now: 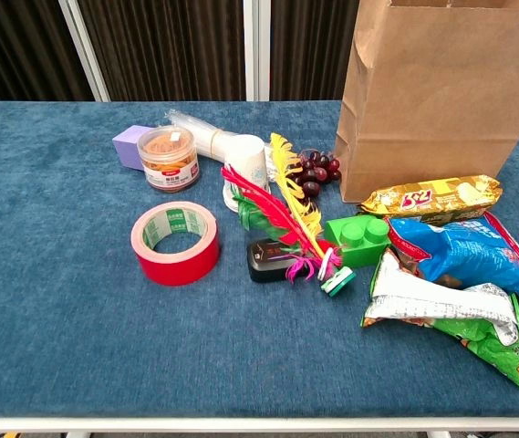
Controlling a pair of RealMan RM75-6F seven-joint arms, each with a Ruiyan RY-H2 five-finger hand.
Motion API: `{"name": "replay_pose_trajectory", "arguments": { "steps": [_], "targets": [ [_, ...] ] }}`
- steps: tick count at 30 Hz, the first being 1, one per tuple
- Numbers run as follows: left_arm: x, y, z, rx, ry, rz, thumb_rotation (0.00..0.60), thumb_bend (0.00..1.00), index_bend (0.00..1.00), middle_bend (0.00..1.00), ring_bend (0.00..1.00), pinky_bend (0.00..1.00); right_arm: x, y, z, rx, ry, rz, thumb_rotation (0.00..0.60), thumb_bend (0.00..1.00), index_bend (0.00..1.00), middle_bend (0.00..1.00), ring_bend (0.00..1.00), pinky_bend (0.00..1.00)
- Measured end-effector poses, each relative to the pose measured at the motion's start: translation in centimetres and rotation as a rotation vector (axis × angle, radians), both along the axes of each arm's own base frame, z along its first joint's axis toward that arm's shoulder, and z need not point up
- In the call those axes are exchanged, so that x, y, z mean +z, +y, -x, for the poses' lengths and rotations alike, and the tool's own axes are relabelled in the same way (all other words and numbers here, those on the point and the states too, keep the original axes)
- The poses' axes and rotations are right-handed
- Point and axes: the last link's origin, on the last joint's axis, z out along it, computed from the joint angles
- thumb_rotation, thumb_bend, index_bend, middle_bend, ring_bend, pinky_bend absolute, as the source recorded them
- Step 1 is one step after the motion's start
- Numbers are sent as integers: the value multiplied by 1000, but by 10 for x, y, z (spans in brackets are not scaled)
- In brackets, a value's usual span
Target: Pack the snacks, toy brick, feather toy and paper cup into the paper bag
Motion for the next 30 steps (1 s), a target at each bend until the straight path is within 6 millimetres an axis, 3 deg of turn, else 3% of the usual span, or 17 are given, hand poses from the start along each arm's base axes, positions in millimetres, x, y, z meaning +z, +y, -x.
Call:
{"name": "replay_pose_trajectory", "arguments": {
  "steps": [12, 21, 30],
  "targets": [
    [0, 2, -2, -9, -5, 7, 600, 256, 100, 84, 25, 165, -3, -1, -6, -1, -18, -16, 600, 151, 45, 0, 0, 0],
    [-10, -4, 4, 4, -15, 38, 600, 256, 99, 85, 25, 165, -15, 4, -23, 3, -65, -85, 600, 151, 45, 27, 0, 0],
    [-10, -5, 9, 11, -23, 38, 600, 256, 99, 85, 25, 165, -40, 13, -52, -6, -158, -204, 600, 150, 76, 127, 8, 125]
  ]
}}
